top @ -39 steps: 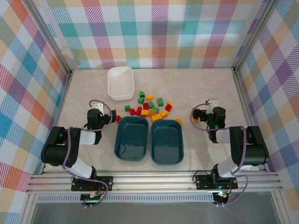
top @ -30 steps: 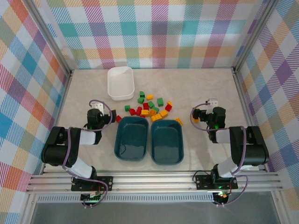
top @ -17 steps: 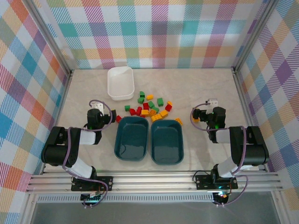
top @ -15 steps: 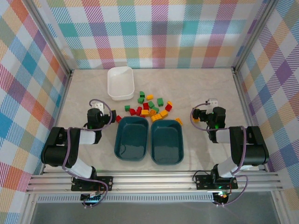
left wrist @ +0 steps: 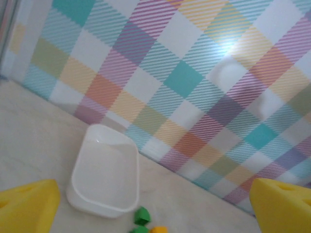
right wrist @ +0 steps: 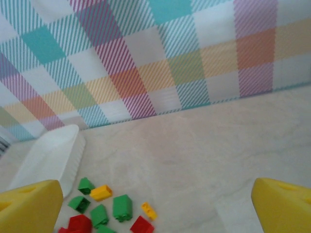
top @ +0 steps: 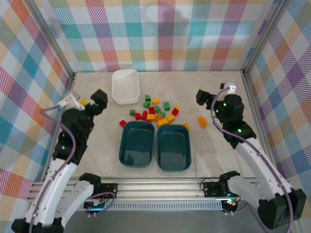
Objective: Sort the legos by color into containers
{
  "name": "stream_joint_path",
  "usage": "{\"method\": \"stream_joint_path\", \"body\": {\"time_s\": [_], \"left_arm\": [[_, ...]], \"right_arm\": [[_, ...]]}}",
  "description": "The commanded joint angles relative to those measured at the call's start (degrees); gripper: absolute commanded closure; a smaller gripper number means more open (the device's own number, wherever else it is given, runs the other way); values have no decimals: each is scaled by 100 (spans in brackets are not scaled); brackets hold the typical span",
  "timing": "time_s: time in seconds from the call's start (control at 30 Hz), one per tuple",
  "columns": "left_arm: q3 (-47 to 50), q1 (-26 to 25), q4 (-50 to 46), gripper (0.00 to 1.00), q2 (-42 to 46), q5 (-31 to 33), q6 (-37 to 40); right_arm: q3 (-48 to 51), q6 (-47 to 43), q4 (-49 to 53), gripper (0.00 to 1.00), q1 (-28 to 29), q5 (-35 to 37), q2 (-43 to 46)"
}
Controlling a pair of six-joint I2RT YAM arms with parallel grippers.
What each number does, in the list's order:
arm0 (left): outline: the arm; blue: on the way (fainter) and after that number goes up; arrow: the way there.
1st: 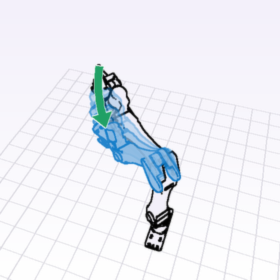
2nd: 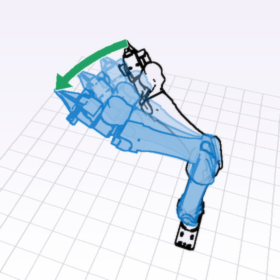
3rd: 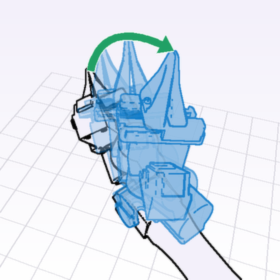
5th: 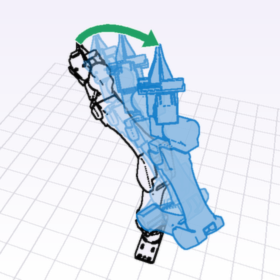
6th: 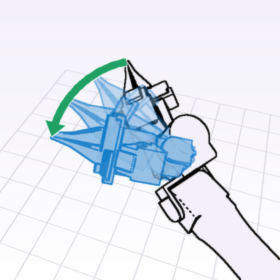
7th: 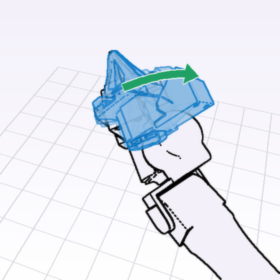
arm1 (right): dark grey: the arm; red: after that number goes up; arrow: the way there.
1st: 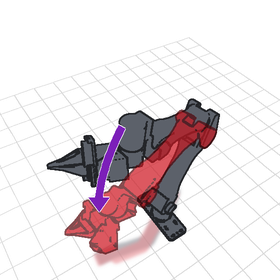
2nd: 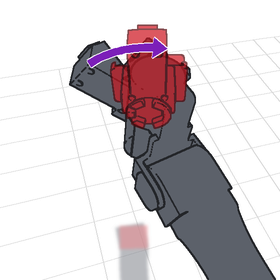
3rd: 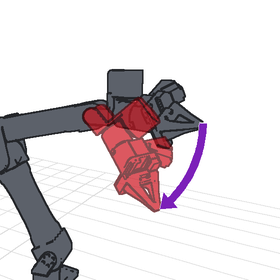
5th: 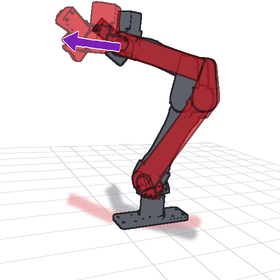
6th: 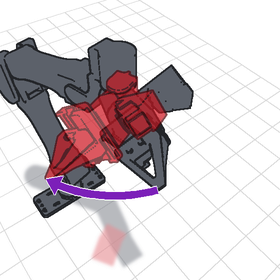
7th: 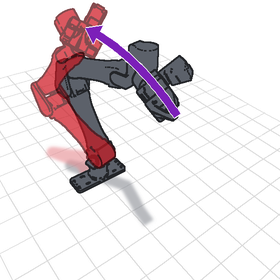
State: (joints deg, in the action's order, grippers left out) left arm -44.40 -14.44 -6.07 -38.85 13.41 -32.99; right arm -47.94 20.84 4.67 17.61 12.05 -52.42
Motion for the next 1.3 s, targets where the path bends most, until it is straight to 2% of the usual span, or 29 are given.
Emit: {"method": "stream_joint_path", "body": {"time_s": [0.0, 0.1, 0.13, 0.2, 0.3, 0.47, 0.53, 0.63, 0.77, 0.93, 1.07, 1.13, 1.2, 1.27], "left_arm": [[1008, 55, -929, 0, 593, -358, -1306], [993, 33, -2042, 23, 710, -798, -1447], [904, -18, -2448, 26, 573, -962, -1429], [726, -148, -3060, 27, 114, -1242, -1253], [599, -580, -3693, 25, -501, -1250, -990], [1061, -1285, -3483, 21, -812, -1342, -937], [1189, -1431, -3230, 18, -955, -1508, -796], [1189, -1490, -3075, 20, -1372, -1479, -664], [1266, -1553, -2883, 23, -1749, -1262, -541], [1396, -1597, -2380, 29, -2334, -1355, -418], [1197, -1624, -2375, 48, -2802, -1350, -191], [1094, -1657, -2465, 54, -2864, -1300, -118], [999, -1700, -2548, 60, -2845, -1322, -39], [878, -1757, -2701, 74, -2788, -1321, 74]], "right_arm": [[697, 907, 1252, 0, 2, -894, 341], [367, 1192, 2619, 14, 53, -783, 169], [286, 1244, 2994, 17, 81, -792, 20], [282, 1231, 3400, 20, 235, -1059, -202], [500, 1371, 3633, 21, 807, -1049, -400], [895, 1748, 3445, 21, 1606, -1496, -631], [946, 1762, 3403, 22, 1675, -1649, -779], [984, 1739, 3380, 27, 1764, -1592, -1014], [1103, 1831, 3213, 39, 1976, -1350, -1216], [1158, 2002, 2989, 57, 2223, -891, -1451], [1167, 2071, 2822, 71, 2348, -588, -1626], [1180, 2062, 2708, 81, 2353, -679, -1649], [1225, 2037, 2636, 86, 2361, -752, -1532], [1230, 2008, 2737, 92, 2361, -668, -1361]]}}
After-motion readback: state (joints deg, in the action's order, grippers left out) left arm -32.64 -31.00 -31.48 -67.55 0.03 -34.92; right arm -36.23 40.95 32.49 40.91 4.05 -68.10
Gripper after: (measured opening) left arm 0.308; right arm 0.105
